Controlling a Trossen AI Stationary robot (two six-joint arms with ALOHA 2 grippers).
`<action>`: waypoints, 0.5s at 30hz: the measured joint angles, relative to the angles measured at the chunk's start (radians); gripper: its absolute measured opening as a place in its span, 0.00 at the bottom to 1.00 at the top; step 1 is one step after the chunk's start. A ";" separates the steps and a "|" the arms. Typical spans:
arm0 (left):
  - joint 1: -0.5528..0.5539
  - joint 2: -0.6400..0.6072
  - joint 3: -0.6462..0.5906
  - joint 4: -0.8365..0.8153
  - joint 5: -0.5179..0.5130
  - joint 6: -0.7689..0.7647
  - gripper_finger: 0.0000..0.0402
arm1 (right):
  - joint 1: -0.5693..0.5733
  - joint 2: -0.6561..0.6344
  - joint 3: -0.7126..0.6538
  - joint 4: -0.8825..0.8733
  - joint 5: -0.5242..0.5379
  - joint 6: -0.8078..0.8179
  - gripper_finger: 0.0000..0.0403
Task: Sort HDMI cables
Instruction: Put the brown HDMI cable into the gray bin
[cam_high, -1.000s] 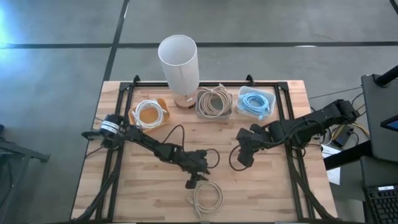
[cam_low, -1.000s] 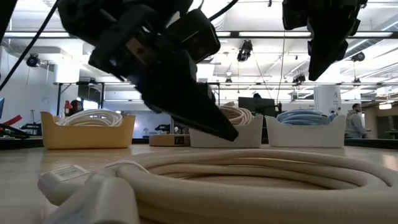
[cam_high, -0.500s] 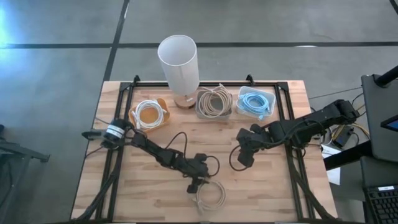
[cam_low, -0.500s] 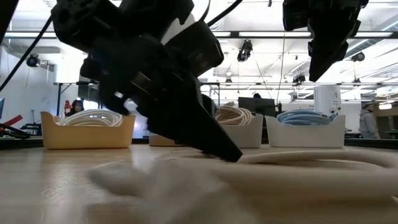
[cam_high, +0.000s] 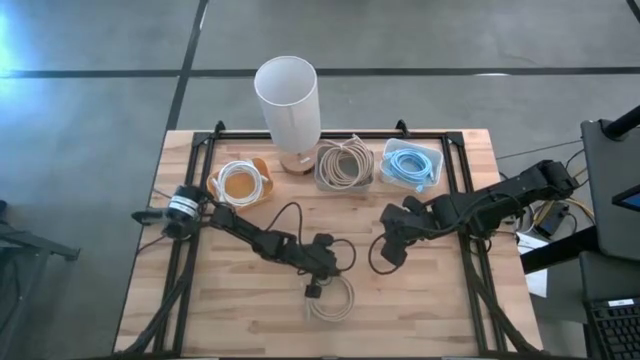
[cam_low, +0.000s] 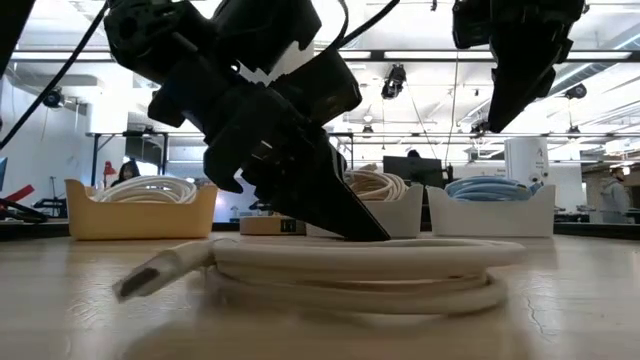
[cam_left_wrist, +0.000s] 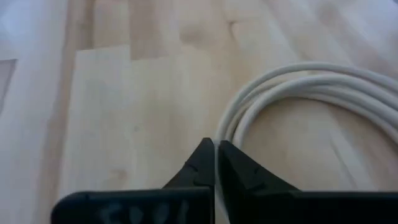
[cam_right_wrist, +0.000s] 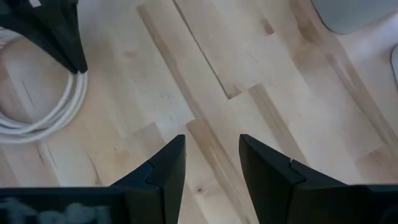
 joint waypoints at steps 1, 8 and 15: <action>0.004 0.000 0.000 -0.006 -0.006 0.005 0.02 | 0.000 0.000 -0.001 0.000 0.000 0.000 0.36; 0.022 -0.032 -0.002 -0.019 -0.023 0.095 0.02 | 0.000 0.000 -0.015 0.002 0.000 0.001 0.35; 0.020 -0.059 0.001 -0.071 0.008 0.101 0.06 | 0.000 0.000 -0.026 0.004 0.000 0.001 0.35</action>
